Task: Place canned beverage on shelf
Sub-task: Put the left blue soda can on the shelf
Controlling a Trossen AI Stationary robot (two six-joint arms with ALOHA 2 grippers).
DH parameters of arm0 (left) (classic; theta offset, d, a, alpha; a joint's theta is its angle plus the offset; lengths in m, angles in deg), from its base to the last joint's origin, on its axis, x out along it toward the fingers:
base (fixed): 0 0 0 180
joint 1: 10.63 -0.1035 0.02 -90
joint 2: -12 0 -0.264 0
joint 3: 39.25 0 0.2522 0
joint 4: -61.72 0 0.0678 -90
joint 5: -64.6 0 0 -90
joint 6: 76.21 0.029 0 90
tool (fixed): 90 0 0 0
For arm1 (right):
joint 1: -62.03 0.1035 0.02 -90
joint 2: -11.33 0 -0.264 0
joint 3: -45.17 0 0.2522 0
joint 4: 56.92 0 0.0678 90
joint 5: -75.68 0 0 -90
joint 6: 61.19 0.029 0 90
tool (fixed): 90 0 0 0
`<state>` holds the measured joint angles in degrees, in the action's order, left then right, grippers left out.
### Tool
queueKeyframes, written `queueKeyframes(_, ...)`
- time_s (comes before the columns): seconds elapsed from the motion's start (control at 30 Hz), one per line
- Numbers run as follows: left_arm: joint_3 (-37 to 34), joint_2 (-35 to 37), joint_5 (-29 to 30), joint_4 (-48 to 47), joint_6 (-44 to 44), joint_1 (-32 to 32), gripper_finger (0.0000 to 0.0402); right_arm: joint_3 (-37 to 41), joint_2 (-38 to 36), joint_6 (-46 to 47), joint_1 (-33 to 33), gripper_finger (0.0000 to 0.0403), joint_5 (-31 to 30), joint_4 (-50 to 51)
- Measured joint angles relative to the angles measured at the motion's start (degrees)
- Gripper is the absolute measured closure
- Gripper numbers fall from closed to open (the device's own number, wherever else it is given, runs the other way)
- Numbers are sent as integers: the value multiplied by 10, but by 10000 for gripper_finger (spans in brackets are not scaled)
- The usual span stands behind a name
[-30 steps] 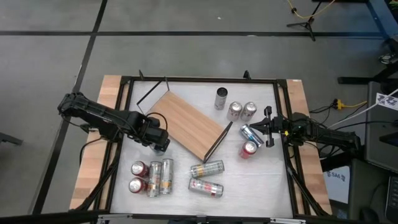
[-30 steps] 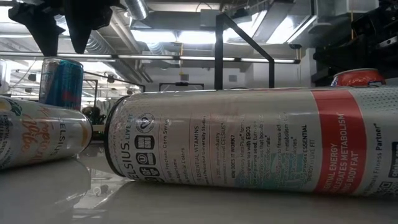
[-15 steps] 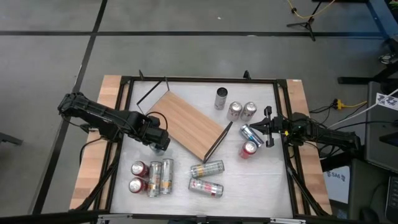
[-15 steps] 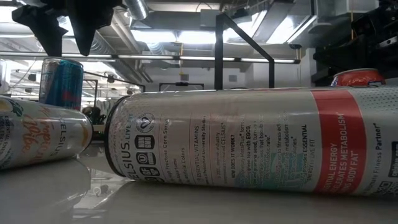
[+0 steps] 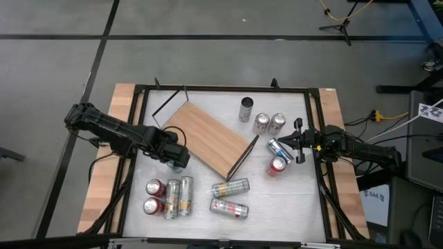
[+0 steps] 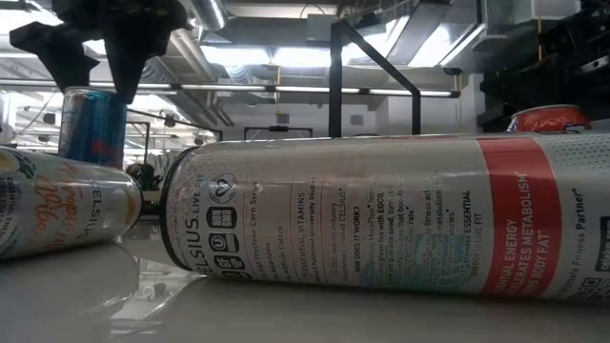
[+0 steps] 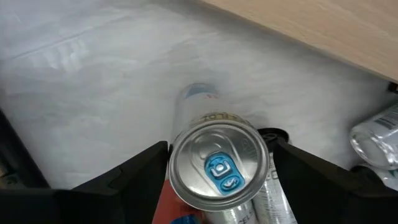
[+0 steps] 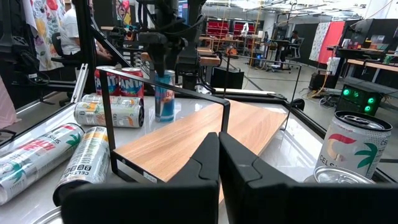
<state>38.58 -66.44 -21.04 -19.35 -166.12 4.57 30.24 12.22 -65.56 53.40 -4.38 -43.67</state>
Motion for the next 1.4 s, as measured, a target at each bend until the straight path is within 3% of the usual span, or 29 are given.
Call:
queueKeyframes(0.37,-4,0,11,3,20,0,117,0,0,0,0,402,0,0)
queueKeyframes(0.97,-4,-83,-9,8,140,3,119,0,0,0,0,402,0,0)
queueKeyframes(1.3,-4,-82,-8,7,140,3,191,0,0,0,0,402,0,0)
queueKeyframes(1.4,-4,-81,-9,7,141,3,192,0,0,0,0,402,0,0)
